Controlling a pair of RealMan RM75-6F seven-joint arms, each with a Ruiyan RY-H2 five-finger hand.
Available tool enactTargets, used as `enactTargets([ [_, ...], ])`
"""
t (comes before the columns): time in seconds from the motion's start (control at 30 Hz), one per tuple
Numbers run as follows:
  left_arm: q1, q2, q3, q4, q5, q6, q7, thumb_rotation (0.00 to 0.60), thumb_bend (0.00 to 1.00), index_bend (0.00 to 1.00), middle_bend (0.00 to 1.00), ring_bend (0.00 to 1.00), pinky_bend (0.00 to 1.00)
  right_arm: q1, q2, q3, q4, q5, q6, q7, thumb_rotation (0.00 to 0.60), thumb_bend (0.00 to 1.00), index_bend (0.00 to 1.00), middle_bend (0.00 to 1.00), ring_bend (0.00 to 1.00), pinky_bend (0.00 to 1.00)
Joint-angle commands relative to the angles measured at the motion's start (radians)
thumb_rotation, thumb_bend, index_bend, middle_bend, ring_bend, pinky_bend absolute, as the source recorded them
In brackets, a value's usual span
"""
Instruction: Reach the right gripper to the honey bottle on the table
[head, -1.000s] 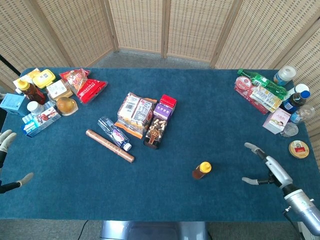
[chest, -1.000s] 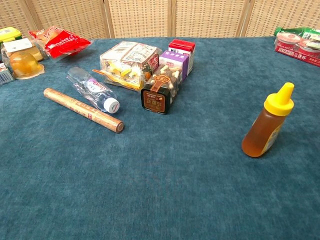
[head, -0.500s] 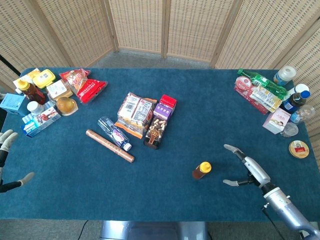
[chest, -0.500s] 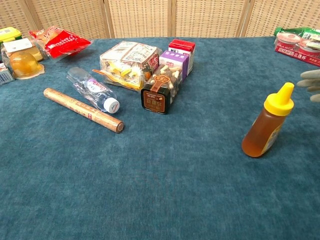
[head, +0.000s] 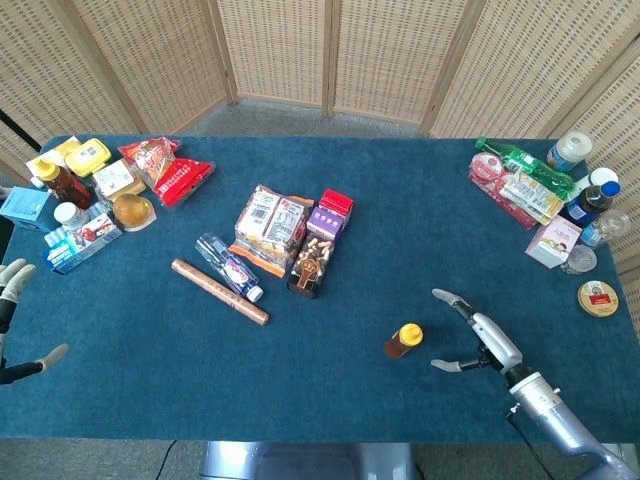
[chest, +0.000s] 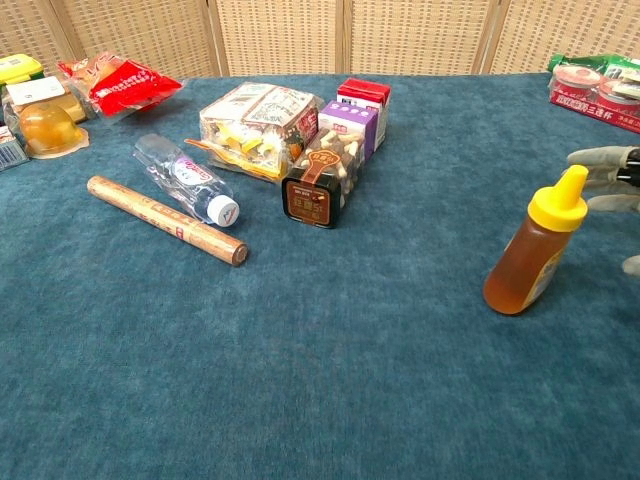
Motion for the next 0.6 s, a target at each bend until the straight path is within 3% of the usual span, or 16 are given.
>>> enactTargets([
  [0.03,0.0,0.0,0.0,0.0,-0.001,0.0,0.0,0.6,0.0,0.0,0.0,0.0,0.0,0.004,-0.01,-0.003,0.003,0.003,-0.006,0.0,0.578,0.0,0.0,0.0,0.0,0.0],
  [0.6,0.0,0.0,-0.003,0.004,-0.011,0.0,-0.006,0.6,0.0,0.0,0.0,0.0,0.0,0.037,-0.081,0.01,0.019,0.023,-0.02,-0.001,0.6,0.0,0.0,0.0,0.0,0.0],
])
